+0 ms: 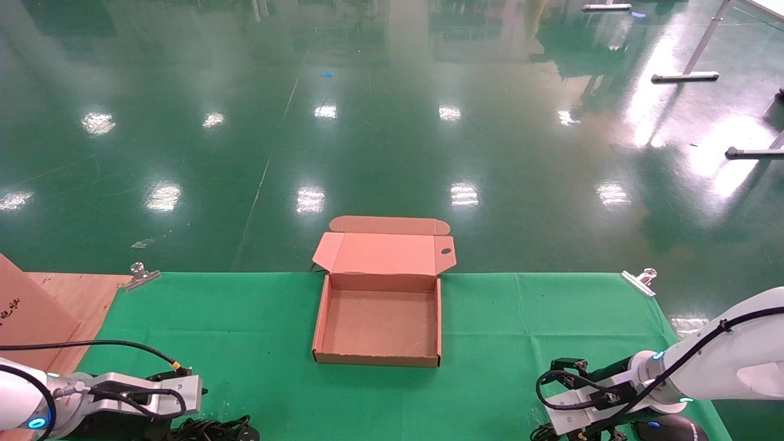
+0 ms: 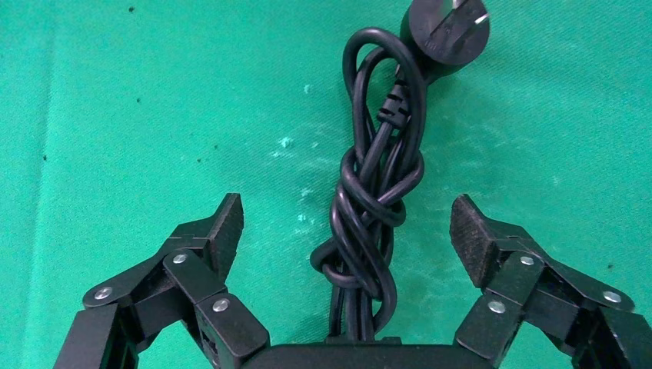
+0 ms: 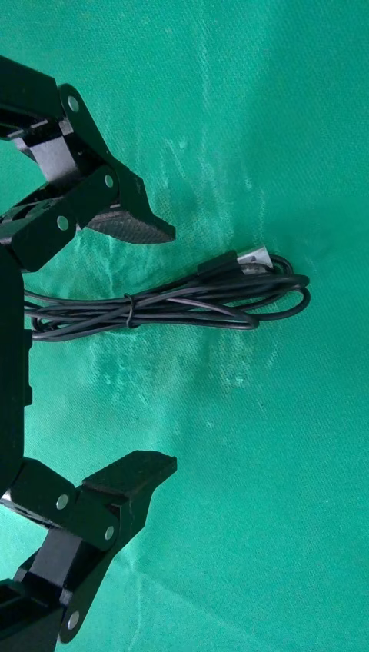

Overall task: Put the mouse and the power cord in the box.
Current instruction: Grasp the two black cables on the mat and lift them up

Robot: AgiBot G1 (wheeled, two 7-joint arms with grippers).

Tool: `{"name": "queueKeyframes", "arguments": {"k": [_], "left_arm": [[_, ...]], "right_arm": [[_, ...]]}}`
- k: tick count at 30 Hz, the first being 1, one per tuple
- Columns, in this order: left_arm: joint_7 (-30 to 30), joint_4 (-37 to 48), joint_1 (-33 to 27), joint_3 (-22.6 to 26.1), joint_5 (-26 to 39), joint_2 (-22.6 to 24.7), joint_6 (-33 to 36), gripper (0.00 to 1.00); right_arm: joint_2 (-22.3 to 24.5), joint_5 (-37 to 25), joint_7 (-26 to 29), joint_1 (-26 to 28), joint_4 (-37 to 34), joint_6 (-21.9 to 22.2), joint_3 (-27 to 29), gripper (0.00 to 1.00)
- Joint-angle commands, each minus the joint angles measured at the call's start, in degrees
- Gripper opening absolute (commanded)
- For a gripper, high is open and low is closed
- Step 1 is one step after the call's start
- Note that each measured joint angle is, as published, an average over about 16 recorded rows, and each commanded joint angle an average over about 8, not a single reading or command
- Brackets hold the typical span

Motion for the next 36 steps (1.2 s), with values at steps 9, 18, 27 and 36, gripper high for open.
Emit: {"name": "queueKeyframes", "arguments": {"k": [9,18,27,36], "left_arm": [[1.52,1.10,-0.25,-0.37,-0.56,0.15,0.54,0.00],[2.25,1.78,-0.27,-0.46,-0.68,0.26,0.63,0.00],[2.87,2.20,0.15,-0.30,-0.46,0.60,1.02,0.00],[3.36,2.34,-0.30,-0.35,-0.52,0.25,2.22,0.00]], "right_arm": [[-0.57,0.49,-2.77,1.16,-3.68,0.28,0.31,0.00],[-1.20,0.82,-4.34,1.67,-6.01,0.24,0.51,0.00],[-1.64,1.13,-5.32,2.09,-7.75,-0.05,0.70,0.00],[-1.64,1.61,-5.88,2.97,-8.95,-1.01,1.02,0.00]]}}
